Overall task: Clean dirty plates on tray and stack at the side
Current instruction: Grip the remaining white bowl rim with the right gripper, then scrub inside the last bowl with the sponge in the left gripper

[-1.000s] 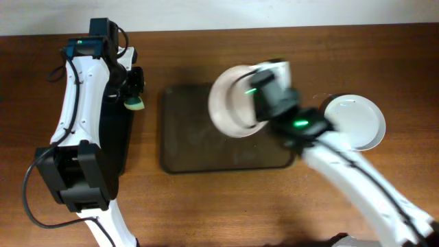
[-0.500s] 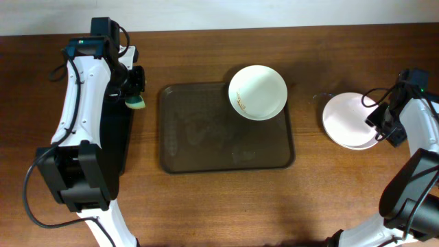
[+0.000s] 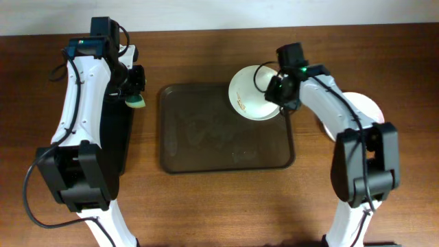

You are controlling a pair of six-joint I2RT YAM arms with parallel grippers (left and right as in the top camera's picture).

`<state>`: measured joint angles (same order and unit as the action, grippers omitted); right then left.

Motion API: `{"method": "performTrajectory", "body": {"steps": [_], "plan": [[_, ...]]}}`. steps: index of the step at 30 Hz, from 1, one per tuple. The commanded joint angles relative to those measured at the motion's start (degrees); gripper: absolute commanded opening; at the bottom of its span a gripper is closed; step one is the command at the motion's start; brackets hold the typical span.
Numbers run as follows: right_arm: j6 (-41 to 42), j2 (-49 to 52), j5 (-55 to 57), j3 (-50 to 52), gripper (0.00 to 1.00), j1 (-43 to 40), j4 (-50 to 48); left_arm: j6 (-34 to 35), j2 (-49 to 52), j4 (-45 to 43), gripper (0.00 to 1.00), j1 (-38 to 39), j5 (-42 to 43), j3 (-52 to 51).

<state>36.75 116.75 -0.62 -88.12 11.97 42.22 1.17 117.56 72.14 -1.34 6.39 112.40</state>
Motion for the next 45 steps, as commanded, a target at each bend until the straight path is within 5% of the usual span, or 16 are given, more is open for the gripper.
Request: {"method": "performTrajectory", "body": {"steps": [1,10,15,17,21,25,27,28,29,32,36,40,41,42,43,45], "plan": [[5.27,2.14,5.68,-0.17,0.30,1.49,2.03,0.37,-0.13,-0.11,0.01,0.22,-0.17,1.01],[5.49,3.96,1.92,2.34,0.28,8.41,10.67,0.37,-0.13,-0.09,0.01,0.59,-0.17,1.01],[1.29,2.64,-6.51,0.74,0.55,14.71,15.67,0.37,-0.13,-0.17,0.01,0.59,-0.20,1.01],[-7.41,1.66,-4.24,-5.05,0.73,12.96,16.00,0.37,-0.13,-0.33,0.01,0.59,-0.17,1.01],[-33.35,2.54,-0.46,-9.62,0.77,5.05,8.11,0.37,-0.13,-0.74,0.01,1.44,-0.15,0.90],[-47.67,6.54,-9.90,-9.60,0.71,1.88,4.48,0.37,-0.13,-3.17,0.01,5.09,-0.17,0.90],[-48.54,9.66,-10.73,-9.60,0.64,1.92,4.07,0.35,-0.13,-4.20,0.01,6.51,-0.17,0.90],[-48.46,10.73,-11.56,-9.60,0.54,1.95,3.87,0.35,-0.13,-4.63,0.01,7.10,-0.20,0.90],[-46.27,11.08,-11.87,-9.60,0.30,1.92,3.32,0.37,-0.13,-5.07,0.01,7.58,-0.17,0.90],[-36.17,11.15,-11.85,-9.53,0.04,1.95,2.78,0.37,-0.13,-6.58,0.01,9.14,-0.17,0.90],[-16.61,11.15,-11.91,-7.34,0.04,2.99,8.68,0.39,0.66,-7.61,0.01,11.21,-0.15,0.90],[-14.56,11.15,-12.90,-4.98,0.04,7.30,9.40,0.37,6.36,-8.09,0.01,13.49,1.57,0.90],[-14.56,11.15,-12.90,-4.98,0.24,7.58,8.92,0.35,8.15,-9.03,0.01,14.25,3.06,0.90],[-14.58,11.15,-12.92,-4.98,0.34,7.39,8.31,0.35,9.25,-10.08,0.01,15.08,3.34,0.90],[-14.58,11.15,-13.05,-4.98,0.32,7.04,7.87,0.35,9.99,-11.30,0.01,15.91,3.37,0.90],[-14.58,11.15,-13.11,-4.98,0.04,6.71,5.55,0.35,11.37,-12.55,0.01,17.73,3.34,0.90]]}}
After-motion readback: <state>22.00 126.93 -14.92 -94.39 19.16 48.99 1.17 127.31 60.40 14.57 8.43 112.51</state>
